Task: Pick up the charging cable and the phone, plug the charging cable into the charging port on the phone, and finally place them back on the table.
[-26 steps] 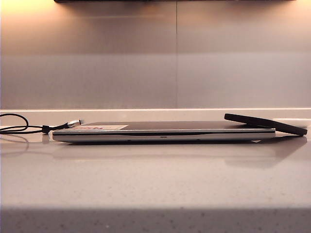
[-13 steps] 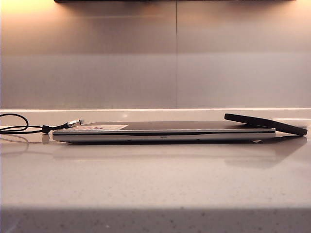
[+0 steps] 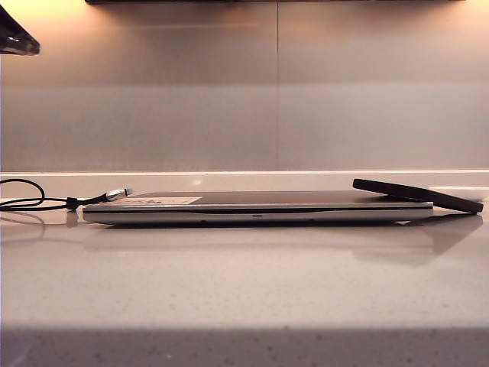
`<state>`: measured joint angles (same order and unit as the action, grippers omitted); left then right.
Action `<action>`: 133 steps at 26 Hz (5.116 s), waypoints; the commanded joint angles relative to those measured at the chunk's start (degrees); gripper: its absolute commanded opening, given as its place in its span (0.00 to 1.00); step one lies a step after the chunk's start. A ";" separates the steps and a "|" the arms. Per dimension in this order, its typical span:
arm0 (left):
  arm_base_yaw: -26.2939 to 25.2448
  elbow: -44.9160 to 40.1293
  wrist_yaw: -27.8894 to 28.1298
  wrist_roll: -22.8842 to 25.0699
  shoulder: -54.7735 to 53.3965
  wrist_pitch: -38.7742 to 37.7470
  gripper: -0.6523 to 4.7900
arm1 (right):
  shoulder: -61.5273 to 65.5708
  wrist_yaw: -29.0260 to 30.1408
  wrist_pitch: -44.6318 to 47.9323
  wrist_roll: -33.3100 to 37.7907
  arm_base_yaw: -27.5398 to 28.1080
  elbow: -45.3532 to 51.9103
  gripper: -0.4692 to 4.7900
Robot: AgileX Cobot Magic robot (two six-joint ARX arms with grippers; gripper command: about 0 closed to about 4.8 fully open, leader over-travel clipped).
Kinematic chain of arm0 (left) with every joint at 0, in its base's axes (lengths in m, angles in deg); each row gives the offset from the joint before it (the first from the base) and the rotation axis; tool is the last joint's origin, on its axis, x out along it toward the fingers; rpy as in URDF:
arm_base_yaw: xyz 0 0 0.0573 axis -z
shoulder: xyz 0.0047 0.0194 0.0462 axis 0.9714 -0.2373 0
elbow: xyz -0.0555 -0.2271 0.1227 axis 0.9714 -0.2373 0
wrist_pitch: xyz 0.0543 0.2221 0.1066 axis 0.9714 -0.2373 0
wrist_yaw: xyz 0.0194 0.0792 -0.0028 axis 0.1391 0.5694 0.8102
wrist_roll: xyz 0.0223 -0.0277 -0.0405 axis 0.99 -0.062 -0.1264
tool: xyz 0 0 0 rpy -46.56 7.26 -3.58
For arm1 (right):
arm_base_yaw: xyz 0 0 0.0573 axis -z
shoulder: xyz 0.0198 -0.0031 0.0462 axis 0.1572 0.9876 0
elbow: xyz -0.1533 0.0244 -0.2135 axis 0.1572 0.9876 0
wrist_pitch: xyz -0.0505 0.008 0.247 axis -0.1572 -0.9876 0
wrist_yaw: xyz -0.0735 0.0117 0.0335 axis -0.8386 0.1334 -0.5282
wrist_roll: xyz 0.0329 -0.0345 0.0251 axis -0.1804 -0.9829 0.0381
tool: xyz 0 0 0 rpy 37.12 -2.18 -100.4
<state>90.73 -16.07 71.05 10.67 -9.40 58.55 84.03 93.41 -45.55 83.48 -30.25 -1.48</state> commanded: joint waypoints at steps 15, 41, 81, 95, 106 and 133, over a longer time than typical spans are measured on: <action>4.76 4.24 -0.22 18.58 -17.09 -0.74 0.11 | 0.07 -6.45 -6.25 -12.24 -18.62 -0.57 0.08; 4.92 3.80 -0.22 37.33 -25.53 -4.44 0.60 | 0.00 -6.45 -6.19 -12.24 -18.53 -0.57 0.08; 5.07 9.68 -0.24 11.02 -20.79 -8.09 0.11 | -0.04 -11.69 -5.25 -4.37 -18.47 -0.57 0.08; 16.66 9.64 -0.24 5.95 -7.52 -12.35 0.11 | 0.13 0.55 -6.29 9.46 -4.15 -0.57 0.08; 16.74 5.99 -0.24 5.81 -8.83 -13.92 0.11 | 0.31 15.37 -2.34 30.71 14.40 7.65 0.08; 16.76 5.99 -0.24 5.75 -8.85 -13.94 0.11 | 29.55 17.14 12.90 57.46 15.93 9.64 0.83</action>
<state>107.41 -10.22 70.91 16.60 -18.30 43.87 113.01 110.13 -34.84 140.51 -14.36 8.53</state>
